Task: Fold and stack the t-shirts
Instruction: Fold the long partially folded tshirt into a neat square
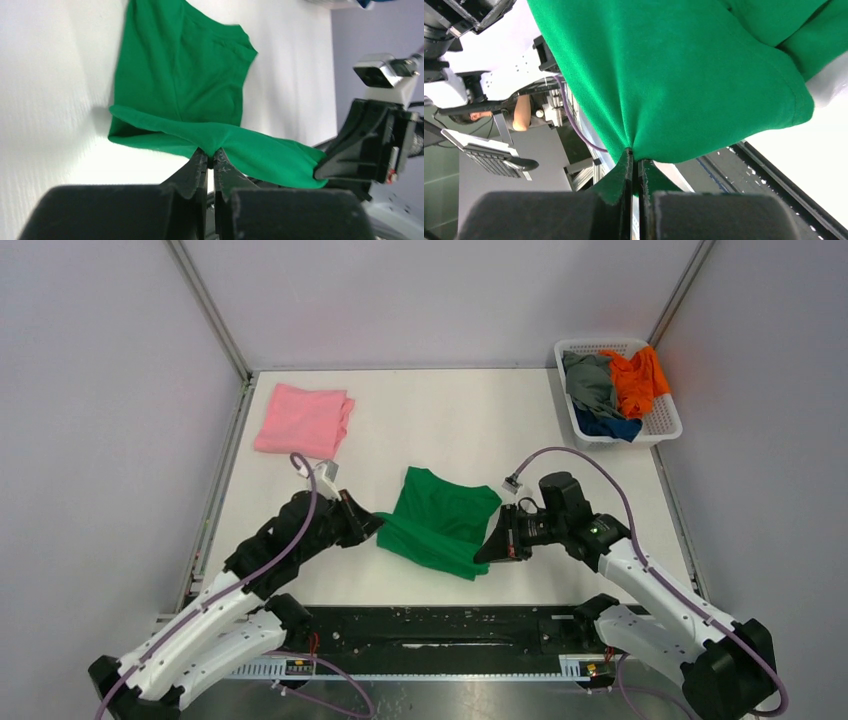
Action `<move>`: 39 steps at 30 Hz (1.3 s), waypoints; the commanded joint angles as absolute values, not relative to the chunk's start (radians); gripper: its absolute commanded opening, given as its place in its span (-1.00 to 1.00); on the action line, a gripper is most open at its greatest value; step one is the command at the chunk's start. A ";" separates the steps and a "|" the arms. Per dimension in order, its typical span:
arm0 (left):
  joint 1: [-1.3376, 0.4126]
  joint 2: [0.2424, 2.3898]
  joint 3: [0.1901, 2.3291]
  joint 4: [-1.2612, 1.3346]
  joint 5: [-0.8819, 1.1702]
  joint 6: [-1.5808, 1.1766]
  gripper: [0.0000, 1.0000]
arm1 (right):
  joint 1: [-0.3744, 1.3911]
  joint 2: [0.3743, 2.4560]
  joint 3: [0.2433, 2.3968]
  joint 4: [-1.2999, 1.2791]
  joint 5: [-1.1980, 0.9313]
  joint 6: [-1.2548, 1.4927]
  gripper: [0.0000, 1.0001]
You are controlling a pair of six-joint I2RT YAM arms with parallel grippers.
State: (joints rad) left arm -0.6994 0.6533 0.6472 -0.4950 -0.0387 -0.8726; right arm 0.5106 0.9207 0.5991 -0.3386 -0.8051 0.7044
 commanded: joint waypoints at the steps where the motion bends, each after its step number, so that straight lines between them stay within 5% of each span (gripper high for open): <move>1: -0.690 0.754 0.751 -0.343 -0.214 -0.821 -1.00 | 0.455 0.985 0.635 -0.243 -0.854 0.713 -1.00; 9: -0.588 0.890 0.778 -0.220 -0.140 -0.825 -1.00 | 0.365 1.159 0.550 0.294 -0.957 0.972 -1.00; 23: -0.488 1.349 0.947 -0.040 -0.016 -0.820 -1.00 | 0.152 1.513 0.454 0.666 -1.014 1.093 -1.00; 25: -0.484 1.451 1.011 -0.030 0.029 -0.816 -1.00 | 0.122 1.582 0.454 0.698 -1.011 1.100 -0.90; 27: -0.481 1.552 1.076 -0.025 0.059 -0.809 -1.00 | 0.098 1.636 0.459 0.743 -0.998 1.119 -0.48; 30: -0.472 1.695 1.187 -0.046 0.116 -0.799 -0.39 | 0.069 1.711 0.497 0.812 -0.995 1.158 0.92; 34: -0.462 1.779 1.314 -0.121 0.160 -0.770 0.57 | 0.021 1.716 0.525 0.901 -0.988 1.239 0.99; 35: -0.462 1.772 1.327 -0.134 0.159 -0.758 0.94 | 0.017 1.693 0.528 0.887 -0.981 1.234 0.99; 39: -0.463 1.695 1.297 -0.178 0.138 -0.732 0.98 | 0.017 1.527 0.556 0.441 -0.872 0.999 0.99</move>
